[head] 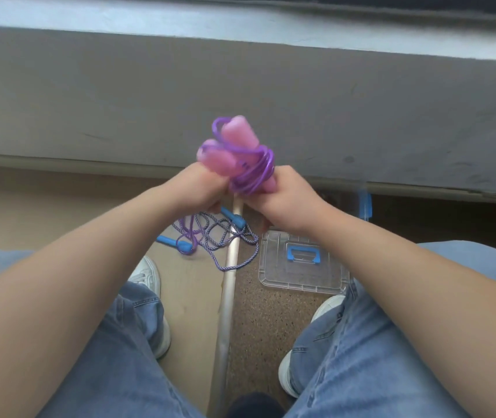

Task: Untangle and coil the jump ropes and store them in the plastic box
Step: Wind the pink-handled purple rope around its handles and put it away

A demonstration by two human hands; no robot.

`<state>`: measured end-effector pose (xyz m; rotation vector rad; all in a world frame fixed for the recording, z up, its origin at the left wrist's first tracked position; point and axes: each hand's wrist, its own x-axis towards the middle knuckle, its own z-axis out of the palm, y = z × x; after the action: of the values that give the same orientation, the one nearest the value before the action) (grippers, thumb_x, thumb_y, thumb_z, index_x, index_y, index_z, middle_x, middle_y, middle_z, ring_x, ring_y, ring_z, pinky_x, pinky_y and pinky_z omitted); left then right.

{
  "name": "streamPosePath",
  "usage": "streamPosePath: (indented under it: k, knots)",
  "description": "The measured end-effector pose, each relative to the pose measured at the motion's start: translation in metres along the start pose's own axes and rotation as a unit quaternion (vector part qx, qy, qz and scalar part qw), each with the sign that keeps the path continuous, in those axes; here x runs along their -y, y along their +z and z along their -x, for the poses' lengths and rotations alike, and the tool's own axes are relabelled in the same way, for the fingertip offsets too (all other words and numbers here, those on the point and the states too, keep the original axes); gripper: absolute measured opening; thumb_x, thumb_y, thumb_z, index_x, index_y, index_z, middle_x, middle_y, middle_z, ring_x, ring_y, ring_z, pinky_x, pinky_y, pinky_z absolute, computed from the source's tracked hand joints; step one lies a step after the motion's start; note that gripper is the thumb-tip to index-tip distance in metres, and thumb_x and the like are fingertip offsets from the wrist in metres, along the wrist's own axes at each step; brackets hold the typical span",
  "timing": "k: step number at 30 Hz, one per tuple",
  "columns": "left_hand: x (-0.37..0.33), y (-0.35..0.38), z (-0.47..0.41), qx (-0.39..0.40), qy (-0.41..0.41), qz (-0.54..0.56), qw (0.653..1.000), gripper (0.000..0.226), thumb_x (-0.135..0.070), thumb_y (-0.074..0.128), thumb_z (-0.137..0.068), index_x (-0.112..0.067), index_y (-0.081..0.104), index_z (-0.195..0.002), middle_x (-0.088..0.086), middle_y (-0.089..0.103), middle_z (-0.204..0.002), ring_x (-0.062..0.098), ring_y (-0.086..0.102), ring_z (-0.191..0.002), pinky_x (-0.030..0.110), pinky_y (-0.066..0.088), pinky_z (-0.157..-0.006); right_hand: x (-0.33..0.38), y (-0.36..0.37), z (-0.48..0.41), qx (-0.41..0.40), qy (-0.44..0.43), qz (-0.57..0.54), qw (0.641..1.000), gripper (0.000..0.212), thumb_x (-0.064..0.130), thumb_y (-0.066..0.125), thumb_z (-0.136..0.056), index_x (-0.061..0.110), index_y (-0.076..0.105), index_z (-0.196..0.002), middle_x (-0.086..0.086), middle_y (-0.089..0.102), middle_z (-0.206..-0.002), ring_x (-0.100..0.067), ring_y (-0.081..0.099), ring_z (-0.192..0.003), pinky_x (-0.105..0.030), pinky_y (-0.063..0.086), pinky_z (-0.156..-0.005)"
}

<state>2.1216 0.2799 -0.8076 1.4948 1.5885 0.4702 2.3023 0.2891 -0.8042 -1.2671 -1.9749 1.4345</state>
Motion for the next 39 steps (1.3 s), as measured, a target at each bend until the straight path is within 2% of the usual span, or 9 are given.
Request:
streamPosePath:
  k: [3, 7, 11, 16, 19, 24, 30, 35, 39]
  knots:
    - [-0.002, 0.014, 0.000, 0.002, -0.064, -0.041, 0.997, 0.057, -0.051, 0.027, -0.104, -0.012, 0.060, -0.077, 0.006, 0.051, -0.055, 0.024, 0.056, -0.047, 0.031, 0.048, -0.057, -0.004, -0.013, -0.011, -0.113, 0.086, -0.033, 0.989, 0.010, 0.010, 0.061, -0.088, 0.012, 0.068, -0.081, -0.003, 0.062, -0.068, -0.024, 0.066, -0.046, -0.031, 0.050, -0.039]
    - [-0.016, 0.026, 0.013, 0.113, -0.031, -0.129, 0.985, 0.032, -0.038, 0.038, -0.103, -0.014, 0.056, -0.094, 0.002, 0.054, -0.061, 0.020, 0.058, -0.047, 0.027, 0.048, -0.050, -0.022, -0.032, -0.021, -0.168, 0.155, 0.231, 0.946, 0.010, 0.017, 0.055, -0.080, 0.011, 0.063, -0.084, -0.013, 0.068, -0.083, -0.040, 0.069, -0.076, -0.034, 0.054, -0.068]
    - [-0.022, 0.022, 0.013, 0.102, 0.083, -0.311, 0.941, 0.036, -0.041, 0.045, -0.100, -0.017, 0.054, -0.075, -0.002, 0.052, -0.061, 0.020, 0.052, -0.058, 0.031, 0.035, -0.054, -0.029, -0.018, -0.016, -0.070, 0.195, 0.379, 0.902, 0.021, 0.023, 0.062, -0.083, 0.011, 0.061, -0.101, -0.018, 0.066, -0.108, -0.040, 0.064, -0.101, -0.036, 0.049, -0.077]
    - [-0.025, 0.009, 0.010, -0.057, 0.206, -0.453, 0.865, 0.050, -0.060, 0.040, -0.096, -0.024, 0.040, -0.061, -0.005, 0.043, -0.056, 0.020, 0.043, -0.059, 0.029, 0.031, -0.052, -0.021, 0.000, -0.006, 0.133, 0.103, 0.462, 0.871, 0.014, 0.028, 0.055, -0.088, 0.015, 0.057, -0.091, -0.007, 0.059, -0.086, -0.028, 0.055, -0.073, -0.032, 0.042, -0.063]
    - [-0.026, -0.002, 0.003, -0.092, 0.147, -0.442, 0.880, 0.057, -0.067, 0.037, -0.094, -0.022, 0.042, -0.058, -0.002, 0.050, -0.063, 0.025, 0.047, -0.072, 0.029, 0.030, -0.054, -0.006, 0.002, -0.002, 0.197, 0.012, 0.465, 0.863, 0.015, 0.022, 0.049, -0.090, 0.017, 0.051, -0.076, -0.005, 0.055, -0.073, -0.026, 0.052, -0.066, -0.031, 0.043, -0.061]
    - [-0.013, -0.009, 0.001, -0.065, 0.104, -0.321, 0.939, 0.068, -0.069, 0.041, -0.092, -0.022, 0.049, -0.043, -0.003, 0.043, -0.042, 0.017, 0.043, -0.052, 0.030, 0.031, -0.050, 0.004, 0.002, 0.008, 0.249, -0.055, 0.371, 0.893, 0.036, 0.022, 0.061, -0.089, 0.021, 0.043, -0.058, 0.004, 0.047, -0.055, -0.009, 0.043, -0.049, -0.022, 0.032, -0.047]
    - [0.006, -0.013, -0.009, -0.051, 0.008, -0.150, 0.987, 0.046, -0.049, 0.050, -0.097, -0.022, 0.047, -0.060, -0.003, 0.052, -0.050, 0.019, 0.051, -0.052, 0.025, 0.045, -0.052, 0.000, -0.009, 0.003, 0.113, -0.049, 0.146, 0.982, 0.028, 0.027, 0.069, -0.085, 0.004, 0.062, -0.070, -0.021, 0.059, -0.065, -0.026, 0.050, -0.052, -0.040, 0.051, -0.054]
    - [0.000, 0.008, -0.001, -0.007, 0.050, -0.225, 0.973, 0.046, -0.041, 0.031, -0.104, -0.017, 0.059, -0.076, 0.000, 0.061, -0.069, 0.024, 0.057, -0.066, 0.033, 0.040, -0.061, -0.010, -0.022, -0.012, -0.072, 0.069, 0.013, 0.995, 0.016, 0.024, 0.069, -0.079, 0.010, 0.066, -0.072, 0.002, 0.055, -0.051, -0.024, 0.064, -0.046, -0.041, 0.056, -0.047]
    - [-0.001, 0.017, 0.005, 0.020, 0.098, -0.322, 0.942, 0.022, -0.038, 0.041, -0.101, -0.020, 0.053, -0.095, -0.002, 0.054, -0.069, 0.027, 0.055, -0.070, 0.034, 0.035, -0.060, -0.026, -0.040, -0.024, -0.165, 0.158, 0.188, 0.955, 0.013, 0.018, 0.055, -0.075, 0.009, 0.062, -0.080, -0.012, 0.065, -0.074, -0.038, 0.068, -0.060, -0.044, 0.061, -0.065]
